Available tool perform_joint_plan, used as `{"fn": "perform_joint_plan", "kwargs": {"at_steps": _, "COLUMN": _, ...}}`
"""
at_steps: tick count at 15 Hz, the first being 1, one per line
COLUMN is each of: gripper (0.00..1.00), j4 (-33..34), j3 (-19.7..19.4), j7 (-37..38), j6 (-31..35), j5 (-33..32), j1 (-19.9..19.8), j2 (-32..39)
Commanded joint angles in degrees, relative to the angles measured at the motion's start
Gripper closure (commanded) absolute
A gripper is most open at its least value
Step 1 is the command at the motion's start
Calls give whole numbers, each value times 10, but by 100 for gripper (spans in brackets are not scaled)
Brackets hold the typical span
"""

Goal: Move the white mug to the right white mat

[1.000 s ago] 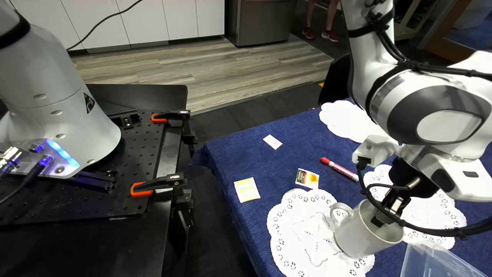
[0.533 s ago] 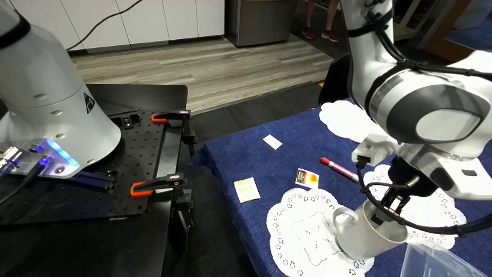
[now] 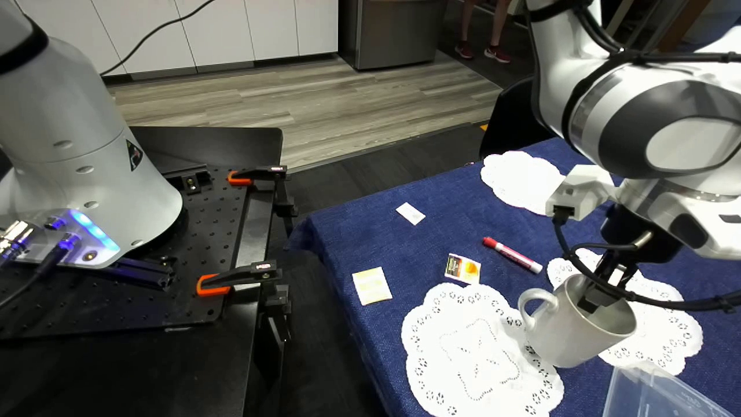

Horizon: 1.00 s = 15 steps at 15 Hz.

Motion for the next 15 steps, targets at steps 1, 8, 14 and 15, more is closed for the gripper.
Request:
{"fn": "perform_joint_plan", "kwargs": {"at_steps": 1, "gripper": 97, "j4": 3, "j3": -4, "j7": -25, "j6": -6, "j5": 2, "j1": 11, "j2": -22}}
{"fn": "perform_joint_plan", "kwargs": {"at_steps": 8, "gripper": 97, "j4": 73, "j3": -4, "j7": -67, "j6": -12, "j5": -8, "j1": 32, "j2": 4}}
{"fn": "perform_joint_plan", "kwargs": {"at_steps": 14, "gripper": 97, "j4": 155, "j3": 0, "j7": -82, "j6": -29, "j5": -3, "j1": 40, "j2": 50}}
{"fn": "perform_joint_plan", "kwargs": {"at_steps": 15, "gripper": 97, "j4": 167, "j3": 3, "j7": -85, "j6": -32, "j5": -1, "j1": 38, "j2": 57}}
